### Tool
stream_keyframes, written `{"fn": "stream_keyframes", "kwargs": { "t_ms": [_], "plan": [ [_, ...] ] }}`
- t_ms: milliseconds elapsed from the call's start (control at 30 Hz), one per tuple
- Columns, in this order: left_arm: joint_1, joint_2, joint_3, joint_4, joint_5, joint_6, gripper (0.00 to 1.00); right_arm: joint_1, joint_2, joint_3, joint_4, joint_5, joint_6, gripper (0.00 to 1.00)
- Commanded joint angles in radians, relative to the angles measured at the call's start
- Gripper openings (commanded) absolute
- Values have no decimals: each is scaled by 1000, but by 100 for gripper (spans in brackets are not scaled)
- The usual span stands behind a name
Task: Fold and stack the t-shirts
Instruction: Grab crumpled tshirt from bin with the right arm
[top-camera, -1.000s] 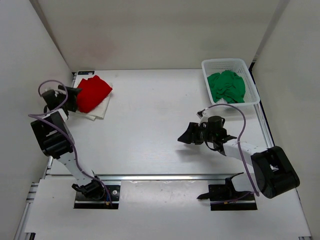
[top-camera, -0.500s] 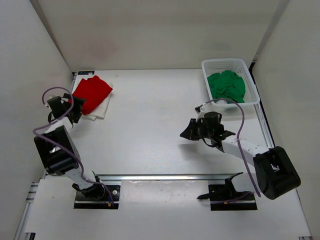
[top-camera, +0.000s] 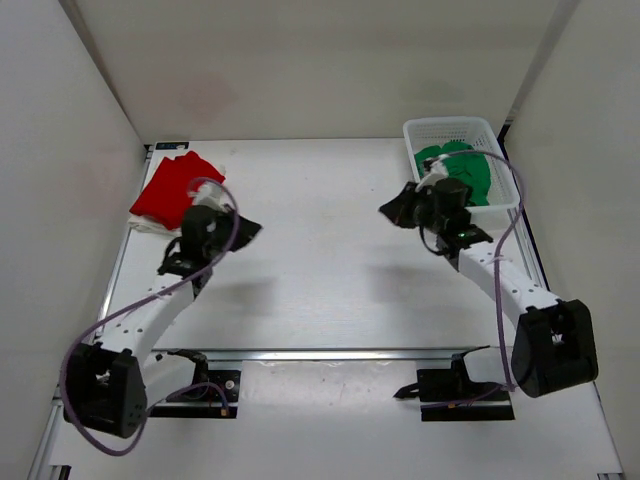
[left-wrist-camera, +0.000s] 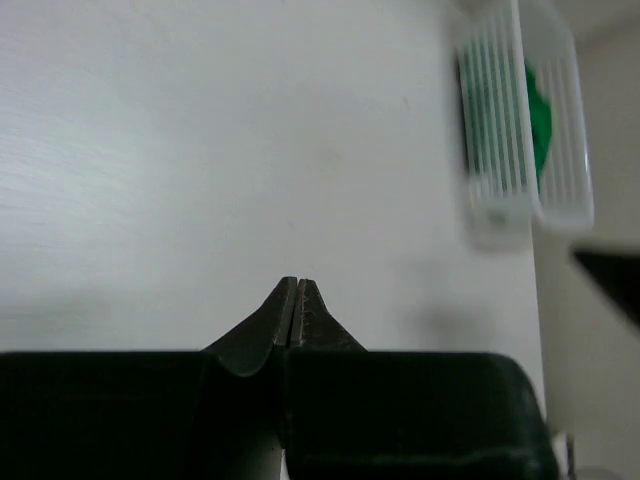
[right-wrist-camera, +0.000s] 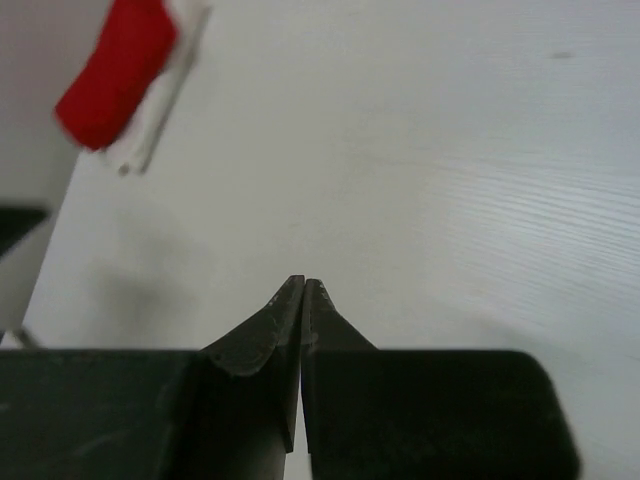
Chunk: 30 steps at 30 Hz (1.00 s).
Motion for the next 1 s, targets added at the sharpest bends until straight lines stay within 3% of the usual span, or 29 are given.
{"fn": "stream_keyframes", "kwargs": {
  "t_ms": [0,100,167,200,267,333,433,533,667,733,900,967],
  "plan": [
    [-304,-18,-14,-67,-73,88,6,-178,21,94,-67,100,-10,0],
    [-467,12,-52,-23,-30,119,8,-291,197,268,-210,219,-101,0],
    [-518,31,-89,49,21,116,1,-395,294,365,-246,207,-122,0],
    [-558,32,-98,60,22,116,2,-408,364,429,-264,219,-125,0],
    [-587,29,-127,100,52,108,10,-459,467,532,-284,251,-144,12],
    [-584,28,-135,130,98,102,20,-457,588,718,-386,329,-205,38],
    [-572,28,-143,137,135,119,27,-462,817,1022,-567,340,-271,48],
    [-546,14,-169,172,172,90,30,-474,1050,1280,-693,378,-283,51],
    [-526,26,-190,206,193,77,31,-474,1201,1570,-801,362,-296,59],
    [-522,40,-186,206,193,70,31,-463,1294,1687,-854,363,-297,56],
    [-517,89,-184,217,196,57,29,-453,1290,1724,-859,366,-282,3],
    [-514,97,-174,212,187,62,29,-436,1267,1747,-853,375,-292,0]
  ]
}}
